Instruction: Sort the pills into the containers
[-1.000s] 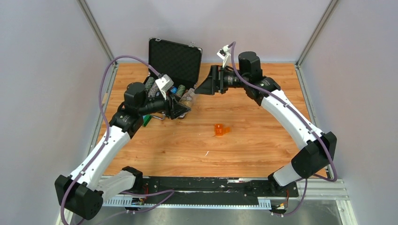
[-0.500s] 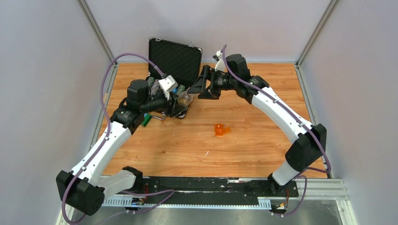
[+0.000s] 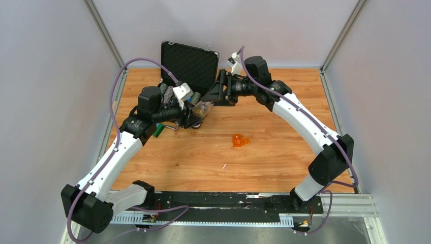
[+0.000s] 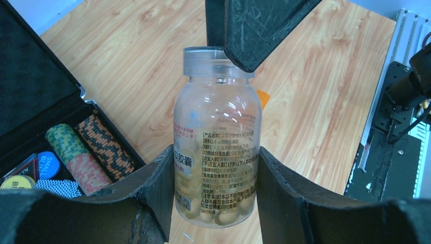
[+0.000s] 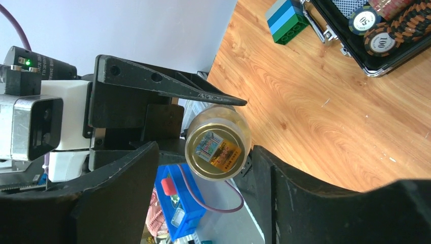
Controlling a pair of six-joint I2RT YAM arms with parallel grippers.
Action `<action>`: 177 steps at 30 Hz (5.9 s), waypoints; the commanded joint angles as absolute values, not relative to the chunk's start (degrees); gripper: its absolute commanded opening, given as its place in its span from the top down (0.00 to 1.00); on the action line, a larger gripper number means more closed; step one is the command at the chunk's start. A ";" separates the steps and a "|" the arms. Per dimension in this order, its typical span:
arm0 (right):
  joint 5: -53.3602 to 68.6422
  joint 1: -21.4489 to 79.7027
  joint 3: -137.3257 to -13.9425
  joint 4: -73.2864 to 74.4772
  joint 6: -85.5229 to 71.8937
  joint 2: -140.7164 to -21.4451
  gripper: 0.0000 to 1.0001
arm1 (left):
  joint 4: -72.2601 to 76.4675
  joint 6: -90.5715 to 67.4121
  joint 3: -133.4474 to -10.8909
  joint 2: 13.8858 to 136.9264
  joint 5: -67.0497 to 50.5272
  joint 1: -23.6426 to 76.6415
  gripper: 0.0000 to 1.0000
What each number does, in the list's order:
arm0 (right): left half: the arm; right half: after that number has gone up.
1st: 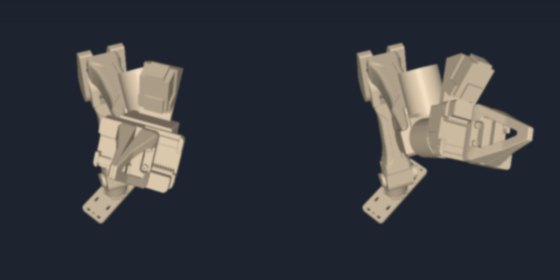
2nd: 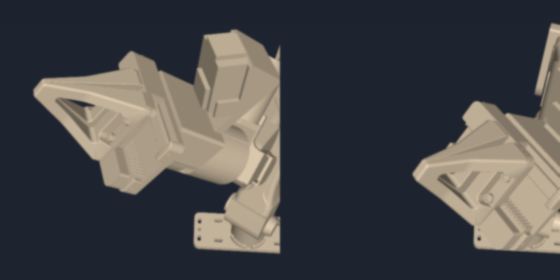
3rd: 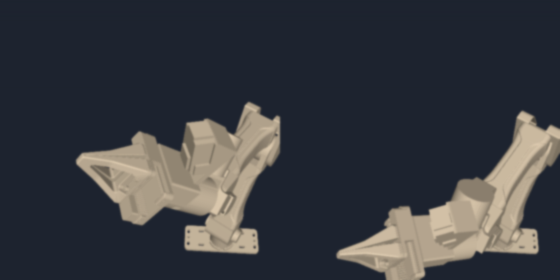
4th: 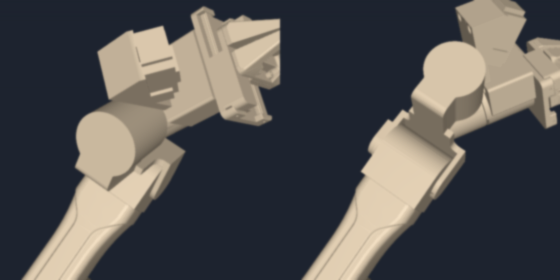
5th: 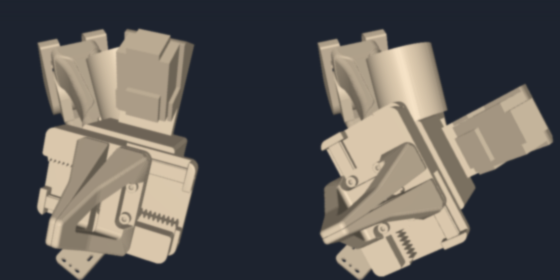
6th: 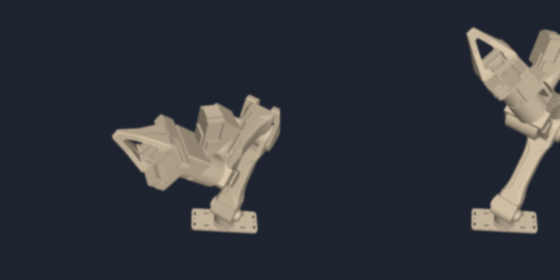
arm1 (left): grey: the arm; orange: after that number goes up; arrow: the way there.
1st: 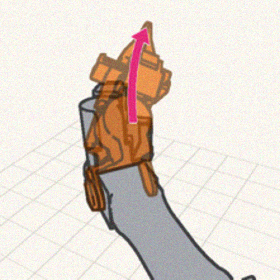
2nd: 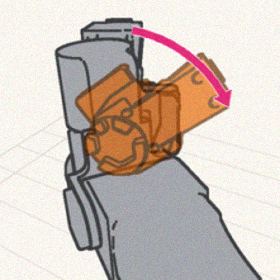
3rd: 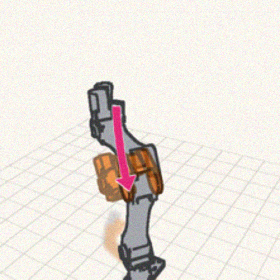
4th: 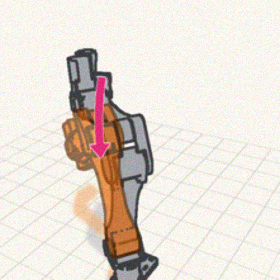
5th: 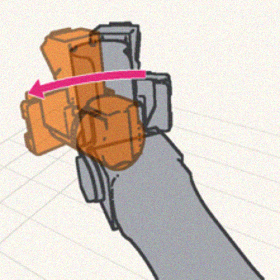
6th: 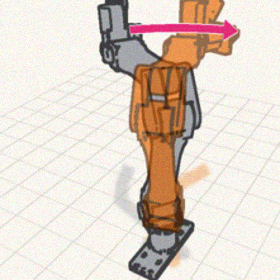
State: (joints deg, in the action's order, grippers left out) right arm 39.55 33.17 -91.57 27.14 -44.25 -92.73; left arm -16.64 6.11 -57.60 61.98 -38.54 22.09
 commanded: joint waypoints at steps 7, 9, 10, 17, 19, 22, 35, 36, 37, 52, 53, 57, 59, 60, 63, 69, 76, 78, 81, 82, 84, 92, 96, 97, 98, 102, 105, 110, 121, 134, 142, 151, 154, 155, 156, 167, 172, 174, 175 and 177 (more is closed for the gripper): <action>44.30 32.87 -94.52 24.79 -40.51 -94.90 0.44 | -15.73 6.07 -60.36 61.10 -41.33 21.91 1.00; 45.00 32.92 -94.59 24.79 -39.43 -95.05 0.54 | -15.80 6.07 -60.31 61.04 -41.32 21.89 1.00; 45.27 32.80 -94.62 24.90 -38.54 -95.09 0.64 | -15.84 6.06 -60.35 61.01 -41.40 21.89 1.00; 51.28 30.95 -92.62 24.20 -26.71 -93.84 1.00 | -17.91 2.36 -62.83 61.60 -44.87 21.88 1.00; 54.35 30.53 -91.86 23.88 -21.43 -93.04 1.00 | -19.86 -0.27 -64.97 62.62 -49.06 21.88 1.00; 58.73 30.20 -91.34 23.79 -14.71 -92.36 1.00 | -19.36 -5.06 -65.89 62.92 -56.42 21.88 1.00; 36.95 30.26 -89.70 20.96 -20.73 -85.72 0.00 | -13.63 -4.75 -63.61 61.13 -54.78 21.88 1.00; 34.84 30.69 -90.11 20.89 -25.12 -85.41 0.00 | -12.97 -4.57 -63.12 61.11 -52.92 21.91 1.00; 31.79 30.94 -90.32 21.06 -29.91 -85.09 0.00 | -12.07 -4.06 -63.03 61.13 -49.59 21.94 1.00; 19.49 36.91 -93.63 24.97 -49.63 -87.23 0.27 | -7.25 -3.38 -63.02 61.44 -40.31 22.49 1.00; 20.09 36.87 -93.76 24.97 -49.47 -87.19 0.31 | -7.23 -3.53 -62.98 61.44 -40.22 22.49 1.00; 21.41 36.71 -94.22 25.02 -47.58 -87.26 0.42 | -7.29 -3.96 -63.13 61.39 -40.65 22.48 1.00; 22.03 36.61 -94.01 24.68 -46.20 -87.13 0.51 | -7.28 -4.34 -63.14 61.31 -40.86 22.50 1.00; 22.78 36.45 -94.10 24.55 -45.11 -87.24 0.59 | -7.27 -4.56 -63.17 61.27 -41.18 22.50 1.00; 26.54 35.26 -93.27 22.51 -40.79 -87.00 0.69 | -7.35 -4.96 -62.99 61.20 -42.10 22.49 1.00; 45.09 28.20 -83.37 7.97 -33.93 -84.17 0.76 | -6.94 -6.09 -62.08 61.80 -45.42 22.53 1.00; 59.63 27.15 -82.67 10.33 -15.12 -82.73 0.51 | -7.62 -5.48 -61.83 63.14 -56.24 22.46 1.00; 50.16 27.16 -82.41 10.36 -17.59 -81.78 0.04 | -11.26 -2.50 -63.31 64.04 -56.60 22.45 1.00; 37.68 27.20 -84.06 13.12 -25.50 -81.81 0.00 | -14.91 1.19 -64.60 65.24 -53.42 22.47 1.00; 36.26 27.25 -84.52 13.79 -28.32 -81.96 0.00 | -14.88 1.60 -64.66 65.36 -51.48 22.43 1.00; 32.40 27.97 -84.33 14.65 -35.36 -81.72 0.00 | -13.57 2.11 -64.16 65.54 -48.52 22.47 1.00; 21.36 31.38 -83.80 18.01 -55.32 -82.21 0.07 | -4.24 0.36 -60.71 65.92 -43.07 22.50 1.00; 22.48 32.07 -85.32 18.19 -58.99 -83.91 0.19 | -2.22 -1.51 -59.99 65.75 -41.80 22.52 1.00; 23.37 32.08 -85.94 18.29 -59.58 -84.49 0.24 | -1.99 -1.96 -59.88 65.70 -41.41 22.51 1.00; 24.30 32.08 -86.31 18.39 -59.87 -85.06 0.27 | -1.55 -2.21 -59.68 65.62 -41.23 22.50 1.00; 26.14 32.52 -89.54 22.54 -60.73 -86.86 0.33 | 0.64 -4.49 -58.85 65.30 -39.59 22.50 1.00; 25.71 32.95 -90.90 23.65 -60.51 -87.51 0.26 | 3.66 -6.37 -57.35 64.87 -38.69 22.50 1.00; 26.45 33.13 -92.09 23.76 -59.57 -89.20 0.36 | 4.57 -7.55 -56.87 64.81 -38.61 22.50 1.00; 31.46 33.31 -95.65 23.85 -45.98 -90.44 0.64 | 3.17 -10.84 -58.73 63.87 -37.41 22.50 1.00; 64.26 27.77 -91.59 21.89 -10.71 -90.96 0.52 | 0.26 -12.28 -61.24 63.22 -51.03 22.50 1.00; 43.45 27.84 -93.33 22.58 -23.73 -89.04 0.00 | -3.27 -7.83 -61.30 63.26 -48.85 22.50 1.00; 28.94 34.33 -91.86 18.81 -45.44 -87.04 0.08 | -4.72 -3.05 -61.37 64.35 -42.02 22.50 1.00; 28.23 35.11 -95.80 23.27 -46.88 -89.66 0.20 | -5.13 -2.66 -61.43 64.51 -41.55 22.54 1.00; 27.96 35.40 -97.65 25.56 -46.74 -90.61 0.24 | -5.17 -2.69 -61.37 64.47 -41.17 22.51 1.00; 27.91 35.75 -98.71 26.94 -46.41 -91.06 0.26 | -5.18 -2.83 -61.36 64.45 -40.79 22.51 1.00; 30.75 36.23 -98.10 26.10 -34.85 -90.40 0.82 | -5.13 -4.93 -60.84 63.00 -41.04 22.50 1.00; 45.68 32.82 -92.68 18.19 -23.90 -89.14 0.83 | -5.08 -6.83 -60.65 62.28 -45.74 22.51 1.00; 54.01 30.82 -92.06 17.24 -20.19 -89.38 0.83 | -5.12 -7.34 -60.64 62.08 -48.08 22.50 1.00; 58.56 29.98 -91.90 17.22 -18.39 -89.74 0.83 | -5.10 -7.66 -60.64 61.88 -48.96 22.50 1.00; 69.53 28.34 -92.98 18.02 -16.39 -91.23 0.82 | -5.10 -7.98 -60.82 61.66 -51.66 22.54 1.00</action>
